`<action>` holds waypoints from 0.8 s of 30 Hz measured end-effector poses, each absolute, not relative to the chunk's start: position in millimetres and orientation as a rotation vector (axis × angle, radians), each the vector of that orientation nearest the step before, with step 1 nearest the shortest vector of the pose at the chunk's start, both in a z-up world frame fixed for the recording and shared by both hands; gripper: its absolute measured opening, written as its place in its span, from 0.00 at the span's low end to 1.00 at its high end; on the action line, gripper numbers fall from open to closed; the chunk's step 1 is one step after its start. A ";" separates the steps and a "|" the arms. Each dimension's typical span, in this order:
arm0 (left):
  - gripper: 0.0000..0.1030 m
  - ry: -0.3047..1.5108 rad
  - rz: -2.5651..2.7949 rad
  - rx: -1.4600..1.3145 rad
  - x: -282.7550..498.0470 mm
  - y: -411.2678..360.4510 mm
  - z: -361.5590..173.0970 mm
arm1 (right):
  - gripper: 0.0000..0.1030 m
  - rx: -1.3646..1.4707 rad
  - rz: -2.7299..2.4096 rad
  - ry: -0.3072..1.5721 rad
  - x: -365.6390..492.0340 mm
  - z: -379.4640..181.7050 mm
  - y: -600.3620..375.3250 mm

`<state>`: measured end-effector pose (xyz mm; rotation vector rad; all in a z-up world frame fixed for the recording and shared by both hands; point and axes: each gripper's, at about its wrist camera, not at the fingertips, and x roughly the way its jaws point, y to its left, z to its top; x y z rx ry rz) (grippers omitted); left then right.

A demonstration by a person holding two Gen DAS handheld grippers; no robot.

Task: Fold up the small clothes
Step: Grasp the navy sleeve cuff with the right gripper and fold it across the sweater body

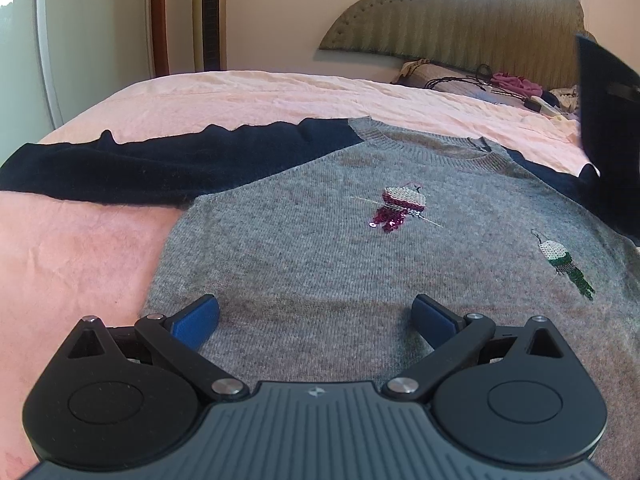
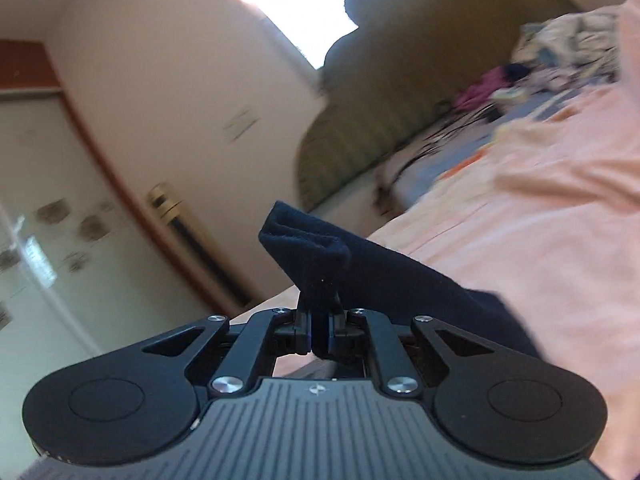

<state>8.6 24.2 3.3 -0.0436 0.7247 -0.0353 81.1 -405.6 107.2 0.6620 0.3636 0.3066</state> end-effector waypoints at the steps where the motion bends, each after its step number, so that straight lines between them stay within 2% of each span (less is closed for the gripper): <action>1: 1.00 0.723 -0.038 -0.048 8.3 24.9 3.4 | 0.15 0.675 0.378 0.397 86.1 104.7 -376.4; 2: 1.00 0.721 -0.039 -0.052 8.0 25.8 3.4 | 0.17 0.696 0.442 0.449 94.1 96.9 -348.3; 3: 1.00 0.718 -0.041 -0.059 7.7 26.9 3.7 | 0.25 0.705 0.483 0.505 101.0 88.0 -323.8; 4: 1.00 0.714 -0.045 -0.070 7.1 28.7 3.8 | 0.52 0.704 0.509 0.568 106.1 79.6 -303.9; 5: 1.00 0.707 -0.051 -0.086 6.0 31.0 3.8 | 0.66 0.704 0.510 0.624 107.4 72.6 -289.2; 6: 1.00 0.697 -0.058 -0.111 4.5 34.3 3.8 | 0.75 0.713 0.485 0.643 102.3 66.1 -280.4; 7: 1.00 0.680 -0.070 -0.155 2.4 40.0 3.8 | 0.73 0.723 0.478 0.637 95.0 62.3 -279.5; 13: 1.00 0.586 -0.124 -0.479 -6.0 73.4 5.2 | 0.74 0.624 0.480 0.585 19.9 48.4 -301.2; 15: 1.00 0.664 -0.215 -0.565 14.8 73.3 10.7 | 0.77 0.610 0.487 0.593 6.1 31.4 -313.2; 18: 1.00 0.758 -0.306 -0.670 52.4 60.4 15.8 | 0.79 0.745 0.496 0.584 4.8 17.0 -331.2; 20: 1.00 0.798 -0.356 -0.689 76.6 43.5 13.3 | 0.86 0.784 0.508 0.560 5.5 15.0 -335.2; 24: 0.99 0.886 -0.396 -0.670 112.8 3.9 -0.9 | 0.88 0.802 0.523 0.564 7.7 11.8 -335.3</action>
